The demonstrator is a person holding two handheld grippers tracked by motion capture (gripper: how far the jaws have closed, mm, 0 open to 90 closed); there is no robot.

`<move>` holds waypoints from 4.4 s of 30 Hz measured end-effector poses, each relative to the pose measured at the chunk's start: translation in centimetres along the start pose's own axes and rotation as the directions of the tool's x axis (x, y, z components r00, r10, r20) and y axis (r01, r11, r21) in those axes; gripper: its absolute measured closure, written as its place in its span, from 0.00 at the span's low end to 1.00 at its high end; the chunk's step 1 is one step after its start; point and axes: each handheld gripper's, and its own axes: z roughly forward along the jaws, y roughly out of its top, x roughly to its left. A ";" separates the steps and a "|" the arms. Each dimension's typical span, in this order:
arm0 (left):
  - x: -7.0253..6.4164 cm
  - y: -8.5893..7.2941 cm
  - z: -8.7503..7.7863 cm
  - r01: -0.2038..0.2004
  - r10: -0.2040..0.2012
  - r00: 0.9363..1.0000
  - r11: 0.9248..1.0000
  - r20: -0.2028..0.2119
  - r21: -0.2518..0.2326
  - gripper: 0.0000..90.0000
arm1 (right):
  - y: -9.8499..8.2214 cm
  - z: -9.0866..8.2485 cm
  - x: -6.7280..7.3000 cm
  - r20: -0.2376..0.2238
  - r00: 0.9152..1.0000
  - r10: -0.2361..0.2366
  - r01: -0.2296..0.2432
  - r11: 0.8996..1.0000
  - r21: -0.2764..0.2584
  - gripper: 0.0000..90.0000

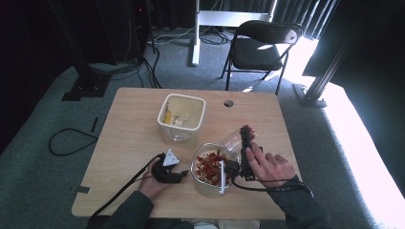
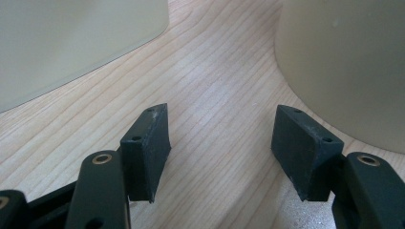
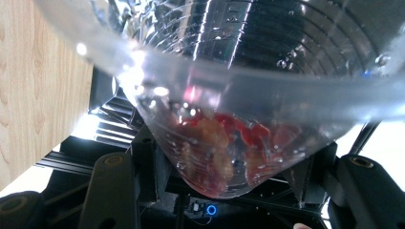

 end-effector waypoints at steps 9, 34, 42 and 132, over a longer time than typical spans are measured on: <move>0.0 0.0 0.0 0.000 0.000 1.000 1.000 0.000 0.000 0.43 | 0.1 -0.2 -0.1 0.011 1.000 0.002 -0.001 1.000 -0.010 0.46; 0.0 0.0 0.0 0.001 -0.001 1.000 1.000 0.000 0.000 0.43 | 0.4 -0.3 -0.1 0.015 1.000 0.002 -0.001 1.000 -0.022 0.46; 0.0 0.0 0.0 0.000 0.000 1.000 1.000 0.000 0.000 0.43 | 0.4 -0.2 -0.1 0.014 1.000 0.008 -0.008 1.000 -0.018 0.46; -0.1 0.1 0.1 0.002 -0.002 1.000 1.000 -0.001 0.001 0.43 | -4.9 13.5 -4.1 -0.767 -0.175 0.618 -0.931 0.151 0.334 0.46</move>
